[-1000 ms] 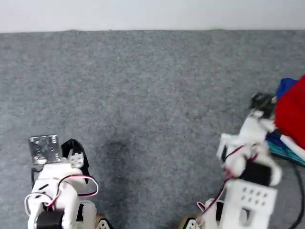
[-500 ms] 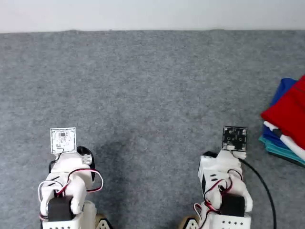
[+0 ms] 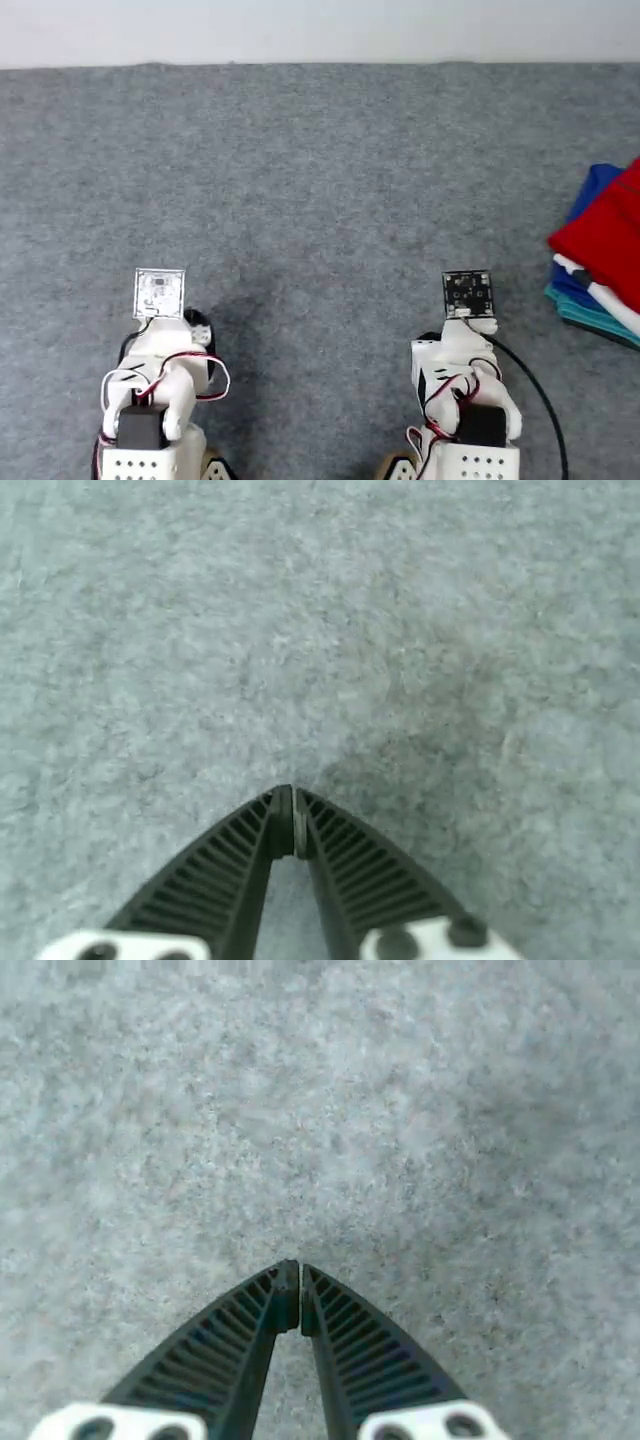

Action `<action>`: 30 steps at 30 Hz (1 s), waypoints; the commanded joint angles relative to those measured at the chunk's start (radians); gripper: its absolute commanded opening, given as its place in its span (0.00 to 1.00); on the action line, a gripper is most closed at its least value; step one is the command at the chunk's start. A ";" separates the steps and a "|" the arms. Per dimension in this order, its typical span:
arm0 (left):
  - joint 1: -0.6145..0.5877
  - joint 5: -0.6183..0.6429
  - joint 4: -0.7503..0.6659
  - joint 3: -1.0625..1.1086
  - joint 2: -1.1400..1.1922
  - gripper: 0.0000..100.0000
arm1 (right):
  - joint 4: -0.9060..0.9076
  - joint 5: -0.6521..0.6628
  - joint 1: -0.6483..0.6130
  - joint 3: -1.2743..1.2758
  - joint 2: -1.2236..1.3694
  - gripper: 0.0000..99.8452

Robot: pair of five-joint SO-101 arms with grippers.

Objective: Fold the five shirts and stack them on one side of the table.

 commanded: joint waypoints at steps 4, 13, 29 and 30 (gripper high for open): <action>0.068 -0.006 0.029 -0.002 -0.006 0.02 | 0.105 -0.075 0.004 0.017 -0.004 0.01; 0.021 -0.005 0.123 -0.002 -0.008 0.02 | 0.101 -0.121 0.254 0.012 -0.004 0.01; 0.021 -0.008 0.123 -0.002 -0.008 0.02 | 0.102 -0.121 0.443 0.015 -0.004 0.01; 0.021 -0.008 0.123 -0.002 -0.008 0.02 | 0.102 -0.121 0.443 0.015 -0.004 0.01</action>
